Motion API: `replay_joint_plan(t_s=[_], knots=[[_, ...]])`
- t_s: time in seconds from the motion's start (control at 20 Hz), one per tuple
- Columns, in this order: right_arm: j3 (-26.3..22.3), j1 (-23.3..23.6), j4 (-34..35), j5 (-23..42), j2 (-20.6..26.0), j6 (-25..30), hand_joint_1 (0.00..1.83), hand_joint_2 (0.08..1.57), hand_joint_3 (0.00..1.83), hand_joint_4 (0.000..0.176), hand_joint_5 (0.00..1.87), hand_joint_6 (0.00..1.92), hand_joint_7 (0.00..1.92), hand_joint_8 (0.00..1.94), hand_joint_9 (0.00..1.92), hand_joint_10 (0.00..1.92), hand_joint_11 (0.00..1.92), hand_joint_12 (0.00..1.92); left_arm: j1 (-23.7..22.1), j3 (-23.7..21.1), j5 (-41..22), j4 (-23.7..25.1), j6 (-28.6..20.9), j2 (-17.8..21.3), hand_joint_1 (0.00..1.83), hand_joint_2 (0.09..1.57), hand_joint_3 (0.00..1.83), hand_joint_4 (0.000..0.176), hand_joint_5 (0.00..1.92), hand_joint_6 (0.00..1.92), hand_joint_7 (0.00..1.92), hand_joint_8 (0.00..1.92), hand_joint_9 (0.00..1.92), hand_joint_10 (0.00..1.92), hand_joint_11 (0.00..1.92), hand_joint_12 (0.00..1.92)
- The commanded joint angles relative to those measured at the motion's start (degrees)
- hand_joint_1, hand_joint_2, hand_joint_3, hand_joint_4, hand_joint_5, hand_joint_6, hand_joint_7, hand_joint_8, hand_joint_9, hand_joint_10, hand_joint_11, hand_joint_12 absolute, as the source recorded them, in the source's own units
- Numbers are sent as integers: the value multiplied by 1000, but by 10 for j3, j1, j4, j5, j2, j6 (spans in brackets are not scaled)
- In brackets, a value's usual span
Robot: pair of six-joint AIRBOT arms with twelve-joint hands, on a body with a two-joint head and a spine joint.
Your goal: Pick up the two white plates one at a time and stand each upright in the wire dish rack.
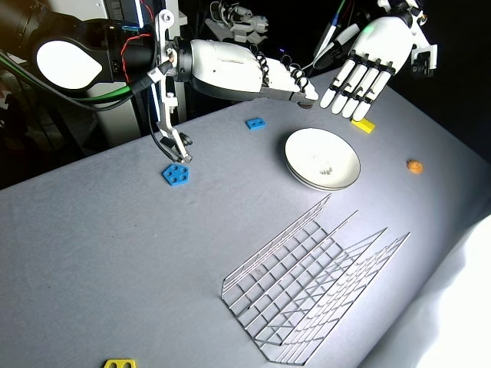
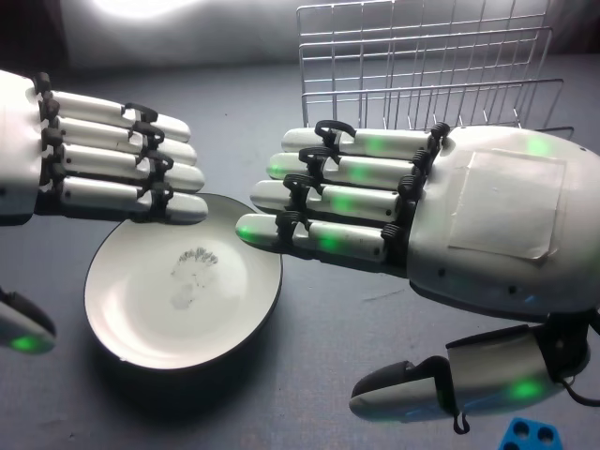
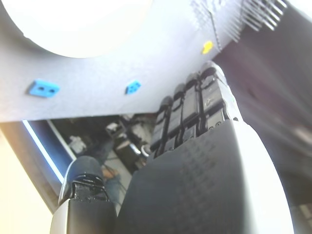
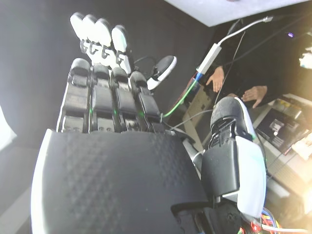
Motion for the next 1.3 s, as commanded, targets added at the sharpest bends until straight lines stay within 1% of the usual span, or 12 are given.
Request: replay_joint_plan(t_s=[0.0, 0.2, 0.4, 0.45, 0.5, 0.55, 0.6, 0.7, 0.75, 0.8, 1.0, 1.25], knots=[[-3, 6, 6, 68, 0, -4, 0, 1119, 10, 0, 0, 0, 0, 0, 0, 0, 0, 0, -7, 4, -19, -32, -1, 2, 0, 1113, 23, 0, 0, 0, 0, 0, 0, 0, 0, 0], [-3, 15, 7, 49, 0, -4, 0, 1119, 7, 0, 0, 0, 0, 0, 0, 0, 0, 0, -7, 20, -38, -1, -1, 1, 0, 1098, 14, 0, 0, 0, 0, 0, 0, 0, 0, 0], [0, 21, 6, 39, 0, -1, 0, 1115, 3, 0, 0, 0, 0, 0, 0, 0, 0, 0, -1, 50, -66, 17, -1, -6, 0, 1084, 6, 0, 0, 0, 0, 0, 0, 0, 0, 0], [3, 23, -5, 43, 0, 12, 0, 1120, 5, 0, 0, 0, 0, 0, 0, 0, 0, 0, 9, 63, -69, 17, -1, -11, 0, 1081, 4, 0, 0, 0, 0, 0, 0, 0, 0, 0], [12, 28, -46, 46, 0, 63, 0, 1113, 2, 0, 0, 0, 0, 0, 0, 0, 0, 0, 19, 72, -70, 16, 1, -17, 0, 1074, 1, 0, 0, 0, 0, 0, 0, 0, 0, 0], [22, 35, -88, 48, 1, 121, 0, 1112, 1, 0, 0, 0, 0, 0, 0, 0, 0, 0, 39, 83, -70, 6, 4, -24, 0, 1068, 0, 0, 0, 0, 0, 0, 0, 0, 0, 0], [24, 35, -89, 48, 1, 119, 0, 1109, 0, 0, 0, 0, 0, 0, 0, 0, 0, 0, 52, 88, -69, -1, 6, -28, 0, 1068, 0, 0, 0, 0, 0, 0, 0, 0, 0, 0], [22, 27, -89, 48, 0, 82, 0, 1117, 3, 0, 0, 0, 0, 0, 0, 0, 0, 0, 98, 99, -64, -27, 17, -39, 0, 1065, 0, 0, 0, 0, 0, 0, 0, 0, 0, 0], [19, 20, -89, 50, 0, 58, 0, 1116, 2, 0, 0, 0, 0, 0, 0, 0, 0, 0, 114, 105, -57, -31, 17, -47, 0, 1057, 0, 0, 0, 0, 0, 0, 0, 0, 0, 0], [18, 16, -89, 50, -1, 47, 0, 1129, 8, 0, 0, 0, 0, 0, 0, 0, 0, 0, 123, 108, -51, -31, 17, -52, 0, 1055, 0, 0, 0, 0, 0, 0, 0, 0, 0, 0], [17, 13, -89, 50, -3, 31, 0, 1136, 10, 0, 0, 0, 0, 0, 0, 0, 0, 0, 168, 126, -37, -57, 28, -69, 0, 1057, 0, 0, 0, 0, 0, 0, 0, 0, 0, 0], [17, 12, -89, 51, -4, 22, 0, 1137, 8, 0, 0, 0, 0, 0, 0, 0, 0, 0, 206, 147, -21, -72, 42, -90, 0, 1054, 0, 0, 0, 0, 0, 0, 0, 0, 0, 0]])
